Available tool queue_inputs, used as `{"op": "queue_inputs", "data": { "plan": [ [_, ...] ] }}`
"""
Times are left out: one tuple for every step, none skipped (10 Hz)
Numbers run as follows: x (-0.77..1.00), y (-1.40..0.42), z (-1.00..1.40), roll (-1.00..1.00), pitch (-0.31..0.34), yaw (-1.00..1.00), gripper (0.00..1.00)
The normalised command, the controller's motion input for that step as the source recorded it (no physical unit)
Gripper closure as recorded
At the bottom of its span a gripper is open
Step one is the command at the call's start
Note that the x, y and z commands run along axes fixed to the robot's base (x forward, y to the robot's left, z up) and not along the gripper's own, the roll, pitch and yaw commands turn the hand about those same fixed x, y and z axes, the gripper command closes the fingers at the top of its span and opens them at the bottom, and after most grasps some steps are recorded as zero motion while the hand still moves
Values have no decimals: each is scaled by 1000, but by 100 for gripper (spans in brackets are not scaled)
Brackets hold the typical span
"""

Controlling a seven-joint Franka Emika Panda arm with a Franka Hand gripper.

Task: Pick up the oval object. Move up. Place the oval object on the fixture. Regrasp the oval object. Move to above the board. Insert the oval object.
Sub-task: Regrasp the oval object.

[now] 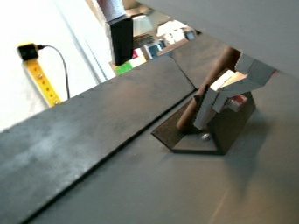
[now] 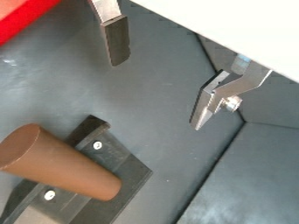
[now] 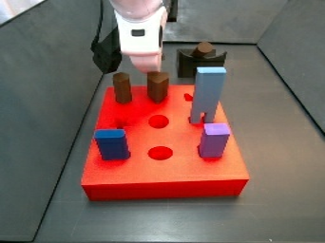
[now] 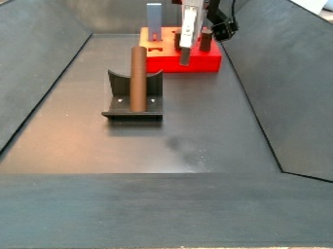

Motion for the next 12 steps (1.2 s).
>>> {"op": "queue_inputs", "data": {
  "plan": [
    [59,-32,-10,221,628,207,0],
    [70,-50,-2,174,500,379,0],
    [72,-51,-12,153,389,448,0],
    [72,-45,-13,136,268,470,0],
    [68,-42,-11,120,193,465,0],
    [57,-40,0,84,40,407,0],
    [52,-39,-3,71,-35,364,0],
    [46,-39,-16,71,-87,310,0],
    [44,-41,-14,71,-121,225,0],
    [1000,-22,-4,44,-10,162,0],
    [1000,-21,-5,45,-8,124,0],
    [1000,-20,-28,57,10,82,0]
  ]
}}
